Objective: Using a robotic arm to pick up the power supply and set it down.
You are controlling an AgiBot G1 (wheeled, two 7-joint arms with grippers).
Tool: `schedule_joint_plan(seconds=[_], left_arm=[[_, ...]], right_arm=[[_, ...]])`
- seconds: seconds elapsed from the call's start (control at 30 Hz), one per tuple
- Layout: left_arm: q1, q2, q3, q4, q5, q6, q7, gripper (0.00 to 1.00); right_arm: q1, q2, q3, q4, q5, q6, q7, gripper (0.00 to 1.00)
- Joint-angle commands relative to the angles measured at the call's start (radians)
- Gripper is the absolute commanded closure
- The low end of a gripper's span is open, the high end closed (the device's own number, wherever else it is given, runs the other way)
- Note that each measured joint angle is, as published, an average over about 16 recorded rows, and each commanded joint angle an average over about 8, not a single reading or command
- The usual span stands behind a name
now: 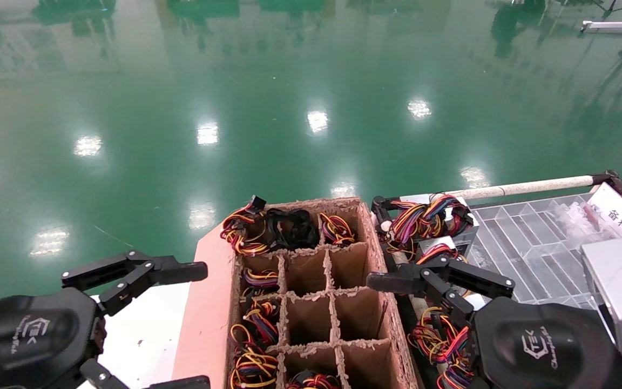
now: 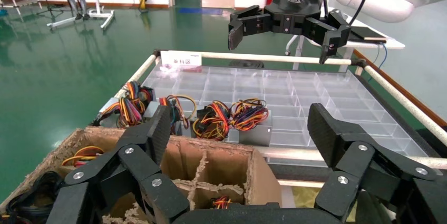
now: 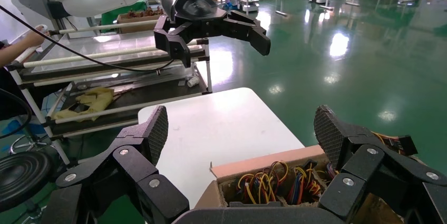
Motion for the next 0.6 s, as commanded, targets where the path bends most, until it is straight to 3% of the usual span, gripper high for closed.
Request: schedule_joint_plan(seconds=[0.03,0.6], left_arm=[[0.000,0.000,0.000,0.000,0.000,0.000,0.000,1.00],[0.000,0.000,0.000,0.000,0.000,0.000,0.000,1.00]], right_arm=[[0.000,0.000,0.000,0.000,0.000,0.000,0.000,0.00],[0.000,0.000,0.000,0.000,0.000,0.000,0.000,0.00]])
